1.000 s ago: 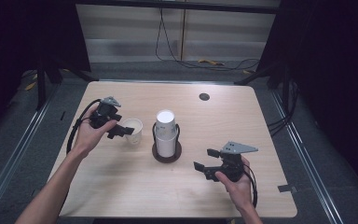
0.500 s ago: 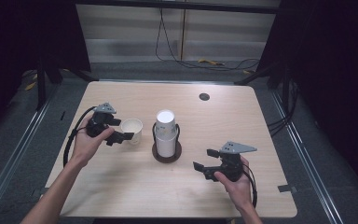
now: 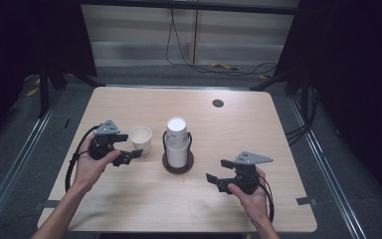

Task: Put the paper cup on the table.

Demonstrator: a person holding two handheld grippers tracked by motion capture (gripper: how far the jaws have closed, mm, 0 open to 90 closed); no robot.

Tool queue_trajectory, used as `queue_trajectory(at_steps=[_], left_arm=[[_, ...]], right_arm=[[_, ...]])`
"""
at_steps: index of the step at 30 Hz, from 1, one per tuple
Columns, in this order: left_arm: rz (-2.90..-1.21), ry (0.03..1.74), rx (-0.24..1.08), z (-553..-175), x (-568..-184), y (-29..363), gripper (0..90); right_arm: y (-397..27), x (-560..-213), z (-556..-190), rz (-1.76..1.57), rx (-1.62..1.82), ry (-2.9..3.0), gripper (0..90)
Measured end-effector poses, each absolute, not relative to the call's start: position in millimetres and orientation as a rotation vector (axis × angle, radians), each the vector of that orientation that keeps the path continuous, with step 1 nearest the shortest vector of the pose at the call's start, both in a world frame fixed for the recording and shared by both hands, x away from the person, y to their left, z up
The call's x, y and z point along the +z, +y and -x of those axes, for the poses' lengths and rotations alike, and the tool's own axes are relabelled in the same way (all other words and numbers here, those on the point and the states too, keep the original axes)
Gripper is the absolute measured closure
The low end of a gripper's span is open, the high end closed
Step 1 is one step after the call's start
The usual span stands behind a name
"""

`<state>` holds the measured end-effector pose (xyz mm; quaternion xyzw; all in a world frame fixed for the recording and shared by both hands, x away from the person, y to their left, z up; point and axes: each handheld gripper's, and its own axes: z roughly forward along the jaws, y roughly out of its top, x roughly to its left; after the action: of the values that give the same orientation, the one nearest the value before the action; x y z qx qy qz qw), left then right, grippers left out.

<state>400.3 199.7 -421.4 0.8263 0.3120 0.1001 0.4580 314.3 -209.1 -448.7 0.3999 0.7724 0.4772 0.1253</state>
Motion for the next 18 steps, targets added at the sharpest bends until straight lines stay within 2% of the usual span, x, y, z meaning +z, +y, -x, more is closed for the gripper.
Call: queue_trajectory(at_steps=[18], left_arm=[[-1.999,0.806,0.22,-358,-451,201,15.9]], right_arm=[[-211,-451,-314,-1.175,1.395,2.252,21.0]])
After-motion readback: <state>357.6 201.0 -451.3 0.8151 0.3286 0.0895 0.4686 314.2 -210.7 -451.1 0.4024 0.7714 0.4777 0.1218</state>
